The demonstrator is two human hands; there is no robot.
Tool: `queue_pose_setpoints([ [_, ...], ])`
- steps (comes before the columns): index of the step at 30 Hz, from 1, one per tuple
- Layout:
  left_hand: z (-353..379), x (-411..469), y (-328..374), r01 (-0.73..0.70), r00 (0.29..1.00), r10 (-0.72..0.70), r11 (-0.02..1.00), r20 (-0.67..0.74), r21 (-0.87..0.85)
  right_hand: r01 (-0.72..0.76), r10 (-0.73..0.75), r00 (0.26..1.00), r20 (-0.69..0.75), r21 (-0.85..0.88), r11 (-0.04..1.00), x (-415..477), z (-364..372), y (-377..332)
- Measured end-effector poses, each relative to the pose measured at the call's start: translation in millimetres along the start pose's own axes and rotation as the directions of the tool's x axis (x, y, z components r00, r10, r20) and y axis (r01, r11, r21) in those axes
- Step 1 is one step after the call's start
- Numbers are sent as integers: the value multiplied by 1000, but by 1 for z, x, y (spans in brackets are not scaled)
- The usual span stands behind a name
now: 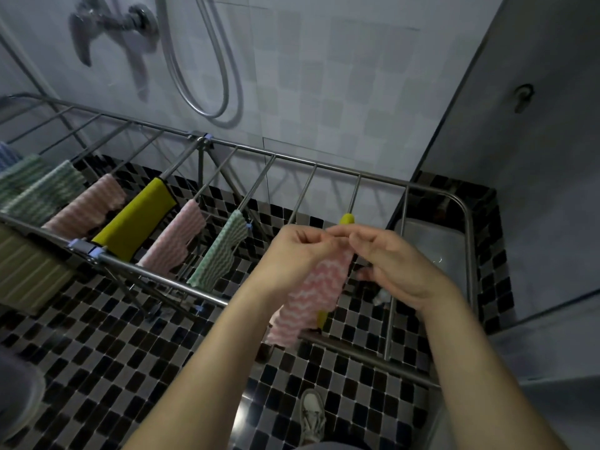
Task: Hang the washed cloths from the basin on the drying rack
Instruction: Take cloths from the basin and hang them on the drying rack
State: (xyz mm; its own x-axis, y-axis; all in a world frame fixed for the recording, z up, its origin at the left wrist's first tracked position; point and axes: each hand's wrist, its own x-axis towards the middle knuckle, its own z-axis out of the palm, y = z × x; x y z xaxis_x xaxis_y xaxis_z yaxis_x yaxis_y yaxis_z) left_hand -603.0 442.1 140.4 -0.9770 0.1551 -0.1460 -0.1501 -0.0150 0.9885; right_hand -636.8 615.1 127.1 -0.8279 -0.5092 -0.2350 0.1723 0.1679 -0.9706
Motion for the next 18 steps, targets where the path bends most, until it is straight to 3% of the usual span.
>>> queue_pose_setpoints([
  [2,0,3,5,12,999,-12,1000,37,8,30,-36,996,83,68,997,0,3,3],
  [5,-3,8,10,-9,1000,9,1000,7,8,50,-48,994,98,-17,999,-2,-1,1],
  [10,-4,17,14,-60,996,58,998,-69,-32,23,-37,997,-65,-213,977,-11,-33,-2],
  [12,-3,22,14,-73,995,71,997,-69,-18,-3,-26,990,-140,-202,979,-18,-48,-4],
  [16,6,32,12,-56,998,57,997,23,-46,13,-50,962,-268,-137,990,-45,-75,-7],
  [18,11,36,9,-2,986,17,996,167,-91,33,-43,958,-283,-40,999,-60,-86,-5],
])
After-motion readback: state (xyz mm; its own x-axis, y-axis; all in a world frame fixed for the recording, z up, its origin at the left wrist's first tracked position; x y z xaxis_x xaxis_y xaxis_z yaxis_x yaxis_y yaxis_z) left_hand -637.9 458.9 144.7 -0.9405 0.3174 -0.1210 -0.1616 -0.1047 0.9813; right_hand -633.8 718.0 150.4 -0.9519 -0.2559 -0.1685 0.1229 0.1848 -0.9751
